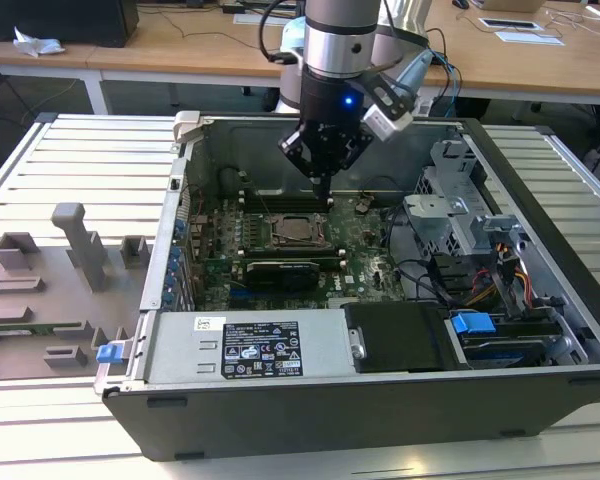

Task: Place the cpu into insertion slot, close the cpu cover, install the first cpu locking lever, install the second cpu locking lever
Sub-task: 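Install the first cpu locking lever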

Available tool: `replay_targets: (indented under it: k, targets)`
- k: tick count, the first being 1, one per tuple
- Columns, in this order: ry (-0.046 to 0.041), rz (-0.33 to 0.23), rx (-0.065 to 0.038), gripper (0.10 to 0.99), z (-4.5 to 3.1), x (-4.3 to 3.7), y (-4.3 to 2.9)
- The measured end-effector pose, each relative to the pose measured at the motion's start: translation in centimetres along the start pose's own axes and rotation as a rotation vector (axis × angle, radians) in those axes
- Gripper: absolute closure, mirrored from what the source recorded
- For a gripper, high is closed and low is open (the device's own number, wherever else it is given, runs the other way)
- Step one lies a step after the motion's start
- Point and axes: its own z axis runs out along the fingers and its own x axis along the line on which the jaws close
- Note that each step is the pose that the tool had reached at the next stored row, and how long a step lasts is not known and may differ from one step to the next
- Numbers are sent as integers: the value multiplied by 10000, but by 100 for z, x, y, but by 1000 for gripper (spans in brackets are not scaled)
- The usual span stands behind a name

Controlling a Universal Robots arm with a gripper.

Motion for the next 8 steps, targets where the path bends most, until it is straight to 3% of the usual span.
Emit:
replay_targets:
  k: [8]
  targets:
    - [85, 1736, -6, 980, 0, 0, 0]
